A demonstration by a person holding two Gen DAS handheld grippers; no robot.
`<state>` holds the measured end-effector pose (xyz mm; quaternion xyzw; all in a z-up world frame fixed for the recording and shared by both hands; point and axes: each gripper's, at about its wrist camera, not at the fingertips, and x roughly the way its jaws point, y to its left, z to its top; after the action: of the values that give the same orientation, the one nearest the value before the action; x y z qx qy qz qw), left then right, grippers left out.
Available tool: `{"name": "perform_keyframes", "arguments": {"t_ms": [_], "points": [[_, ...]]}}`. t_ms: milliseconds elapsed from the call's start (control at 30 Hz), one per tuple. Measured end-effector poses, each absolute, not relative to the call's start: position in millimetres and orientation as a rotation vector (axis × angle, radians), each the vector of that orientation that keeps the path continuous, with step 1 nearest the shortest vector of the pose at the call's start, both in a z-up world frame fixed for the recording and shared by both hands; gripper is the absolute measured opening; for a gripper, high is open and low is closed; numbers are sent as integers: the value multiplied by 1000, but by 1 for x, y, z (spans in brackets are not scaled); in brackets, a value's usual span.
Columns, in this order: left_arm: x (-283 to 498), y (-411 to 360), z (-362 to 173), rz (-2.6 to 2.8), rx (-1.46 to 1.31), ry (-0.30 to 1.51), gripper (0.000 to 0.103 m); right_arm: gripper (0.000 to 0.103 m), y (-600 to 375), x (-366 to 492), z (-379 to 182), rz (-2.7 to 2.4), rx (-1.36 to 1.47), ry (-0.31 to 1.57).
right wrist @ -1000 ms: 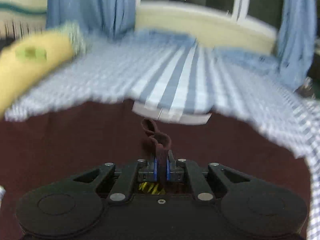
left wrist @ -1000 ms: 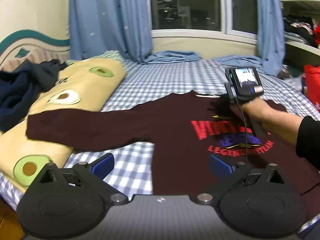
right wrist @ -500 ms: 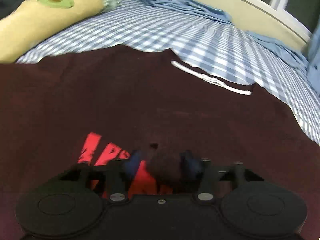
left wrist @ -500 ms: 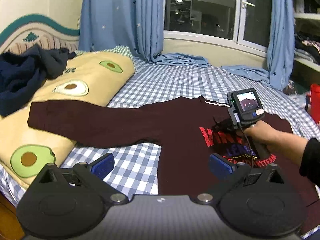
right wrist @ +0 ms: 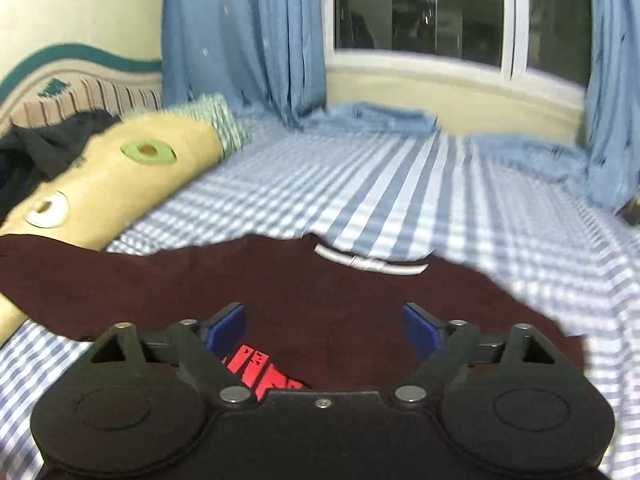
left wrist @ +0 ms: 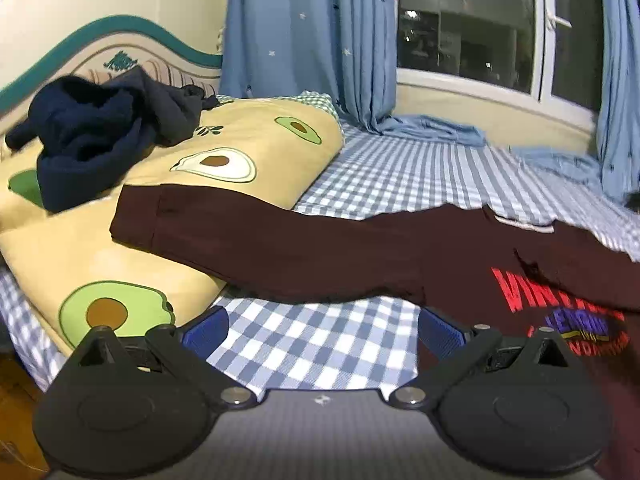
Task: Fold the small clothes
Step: 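Carry the sleeve across the sweatshirt body with the right gripper and release, then grasp the other sleeve cuff with the left gripper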
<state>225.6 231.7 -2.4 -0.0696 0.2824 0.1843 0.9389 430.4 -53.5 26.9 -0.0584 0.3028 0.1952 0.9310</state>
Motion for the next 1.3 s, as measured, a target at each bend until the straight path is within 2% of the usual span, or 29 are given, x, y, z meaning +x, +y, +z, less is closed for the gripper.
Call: {"name": "perform_keyframes", "arguments": {"t_ms": [100,267,433,533,667,733,800,967,1100,1167,1200,1267,1300], "points": [[233,258,-16,395,-151,554,103,97,-82,385,51,420,-111,566],[244,312,-39,413,-300,499,101,100,-107,302,63,475,-42,507],[234,356,-51,498,-430,325,101,101,-102,247,54,513,7,469],[231,382,-57,551,-457,229,101,101,-95,239,52,514,34,491],[244,416,-74,609,-508,222,100,100,-93,240,54,485,50,505],[252,430,-84,614,-540,243,93,100,-95,241,56,471,62,493],[260,440,-94,613,-563,254,90,100,-94,241,58,465,66,483],[276,454,-95,600,-551,239,91,100,-86,242,60,455,61,481],[296,466,-95,601,-549,240,98,99,-86,246,62,499,126,498],[304,464,-94,608,-529,240,98,99,-85,245,65,495,128,488],[305,463,-94,618,-526,234,95,99,-85,244,67,493,129,483],[303,460,-93,647,-538,220,80,99,-86,242,70,490,133,473],[300,461,-92,655,-551,214,64,99,-87,241,71,489,132,470]]}}
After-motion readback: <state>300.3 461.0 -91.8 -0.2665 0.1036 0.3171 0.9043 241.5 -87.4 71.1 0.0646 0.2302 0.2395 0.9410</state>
